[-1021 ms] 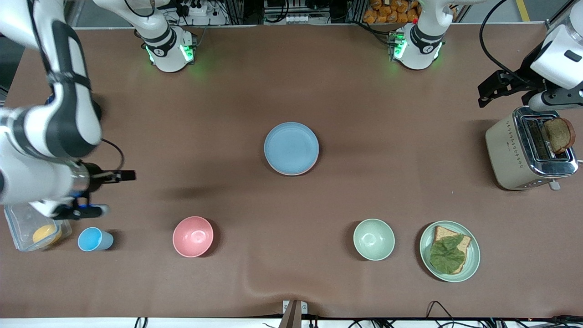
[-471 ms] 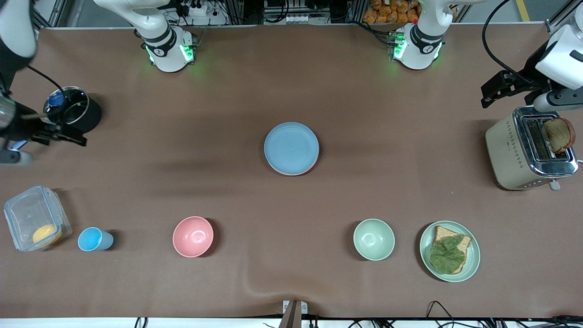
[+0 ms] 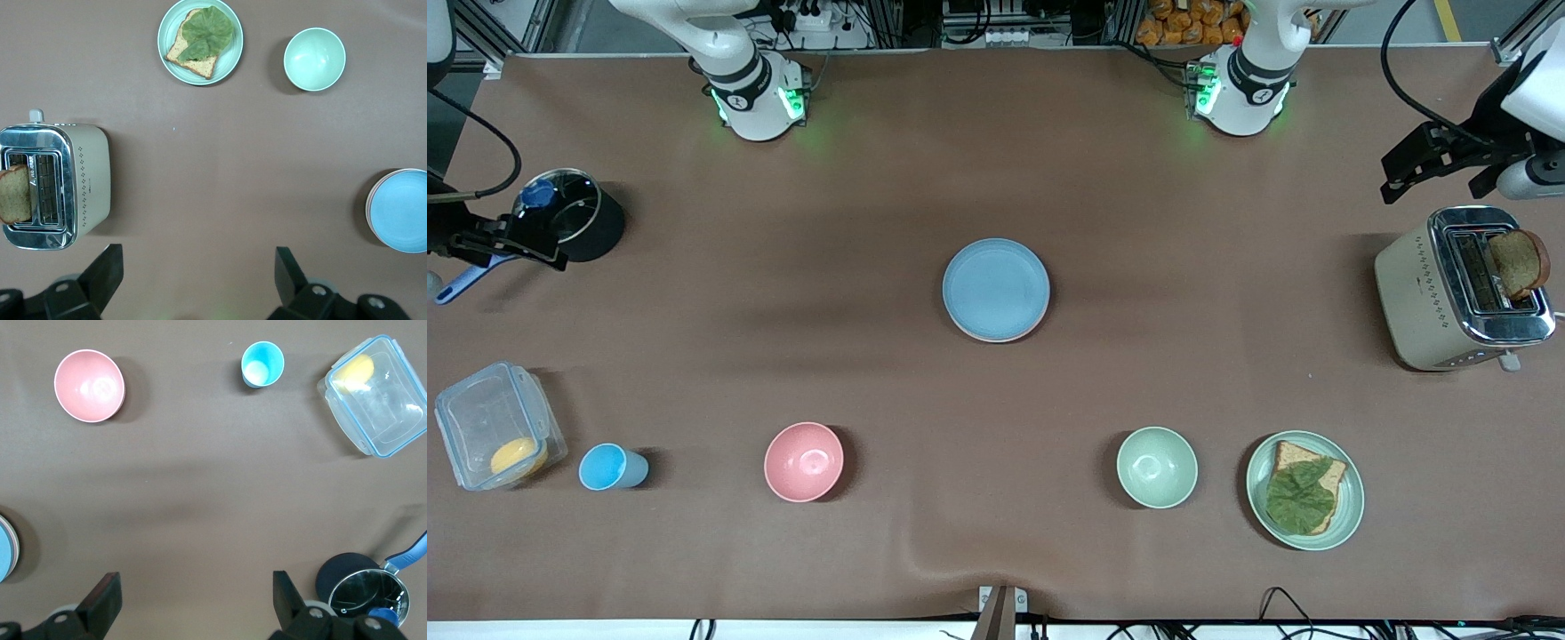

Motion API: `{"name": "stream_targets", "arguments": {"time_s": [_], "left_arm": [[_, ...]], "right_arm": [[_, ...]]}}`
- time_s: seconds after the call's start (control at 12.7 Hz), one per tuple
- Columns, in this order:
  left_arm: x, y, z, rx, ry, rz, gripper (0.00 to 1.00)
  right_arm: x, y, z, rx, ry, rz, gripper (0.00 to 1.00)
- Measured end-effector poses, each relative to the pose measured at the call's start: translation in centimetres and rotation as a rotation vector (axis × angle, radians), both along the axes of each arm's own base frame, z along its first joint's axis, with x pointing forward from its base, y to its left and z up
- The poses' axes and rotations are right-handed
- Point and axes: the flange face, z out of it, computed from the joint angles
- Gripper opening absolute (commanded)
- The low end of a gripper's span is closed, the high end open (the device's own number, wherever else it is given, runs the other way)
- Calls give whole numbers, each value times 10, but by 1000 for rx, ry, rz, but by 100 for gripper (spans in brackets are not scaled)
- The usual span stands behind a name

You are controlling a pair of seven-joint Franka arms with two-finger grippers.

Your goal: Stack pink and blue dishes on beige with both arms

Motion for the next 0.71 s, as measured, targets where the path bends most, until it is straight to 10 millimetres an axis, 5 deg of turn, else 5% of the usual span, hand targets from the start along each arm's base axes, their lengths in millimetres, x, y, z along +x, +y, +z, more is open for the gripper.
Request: {"name": "stream_targets", "arguments": {"time_s": [0.71], "left_arm": [[-3,4,-4,6,42,7,100]], "right_arm": [[2,6,-3,1,4,5,100]]}}
